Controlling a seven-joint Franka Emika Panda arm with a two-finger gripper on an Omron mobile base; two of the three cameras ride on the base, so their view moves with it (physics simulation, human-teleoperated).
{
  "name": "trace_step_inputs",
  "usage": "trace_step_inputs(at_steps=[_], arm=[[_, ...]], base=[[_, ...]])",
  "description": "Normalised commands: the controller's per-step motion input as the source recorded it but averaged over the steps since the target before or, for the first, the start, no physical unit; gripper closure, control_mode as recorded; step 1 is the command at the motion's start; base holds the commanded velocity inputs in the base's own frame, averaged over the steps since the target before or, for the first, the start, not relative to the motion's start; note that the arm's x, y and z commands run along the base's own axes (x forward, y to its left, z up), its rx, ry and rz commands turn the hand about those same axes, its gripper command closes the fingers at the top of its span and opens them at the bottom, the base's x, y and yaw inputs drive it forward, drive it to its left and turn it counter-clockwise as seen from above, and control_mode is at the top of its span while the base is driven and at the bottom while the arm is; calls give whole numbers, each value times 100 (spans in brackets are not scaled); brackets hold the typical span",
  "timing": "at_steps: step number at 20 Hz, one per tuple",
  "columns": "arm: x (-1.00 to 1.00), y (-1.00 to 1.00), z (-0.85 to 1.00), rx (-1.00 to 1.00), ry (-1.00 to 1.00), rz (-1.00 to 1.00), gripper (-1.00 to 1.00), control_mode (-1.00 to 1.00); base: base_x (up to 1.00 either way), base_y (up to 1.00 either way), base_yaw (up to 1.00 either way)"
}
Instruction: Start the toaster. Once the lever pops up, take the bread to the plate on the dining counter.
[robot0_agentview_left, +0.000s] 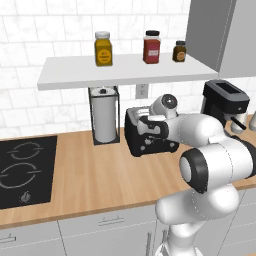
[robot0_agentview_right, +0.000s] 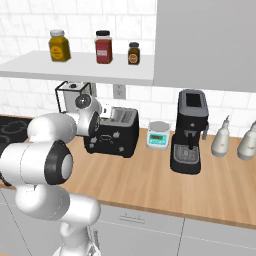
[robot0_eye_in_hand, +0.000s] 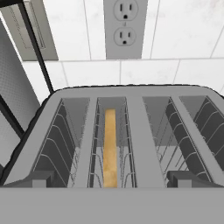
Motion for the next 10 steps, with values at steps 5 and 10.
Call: trace_step_inputs(at_steps=[5,10], arm=[[0,0,0,0,0,0,-100,-100],[0,0,0,0,0,0,-100,-100]], base=[[0,0,0],[0,0,0]])
